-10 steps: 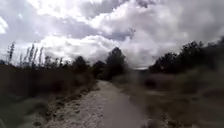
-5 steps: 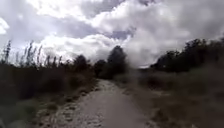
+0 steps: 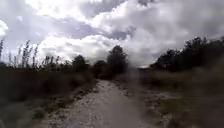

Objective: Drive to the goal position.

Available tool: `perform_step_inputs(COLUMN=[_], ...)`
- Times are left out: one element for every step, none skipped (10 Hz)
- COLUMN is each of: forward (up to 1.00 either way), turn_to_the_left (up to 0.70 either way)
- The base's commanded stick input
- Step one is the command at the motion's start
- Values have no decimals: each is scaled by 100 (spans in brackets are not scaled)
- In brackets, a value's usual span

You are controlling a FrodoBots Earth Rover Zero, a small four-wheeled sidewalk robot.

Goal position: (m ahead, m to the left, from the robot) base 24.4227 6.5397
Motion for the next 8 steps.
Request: perform_step_inputs(forward=[59, 59, 59, 59, 59, 59, 59, 59], turn_to_the_left=[14, 14, 8, 2, 1, 1, 1, 1])
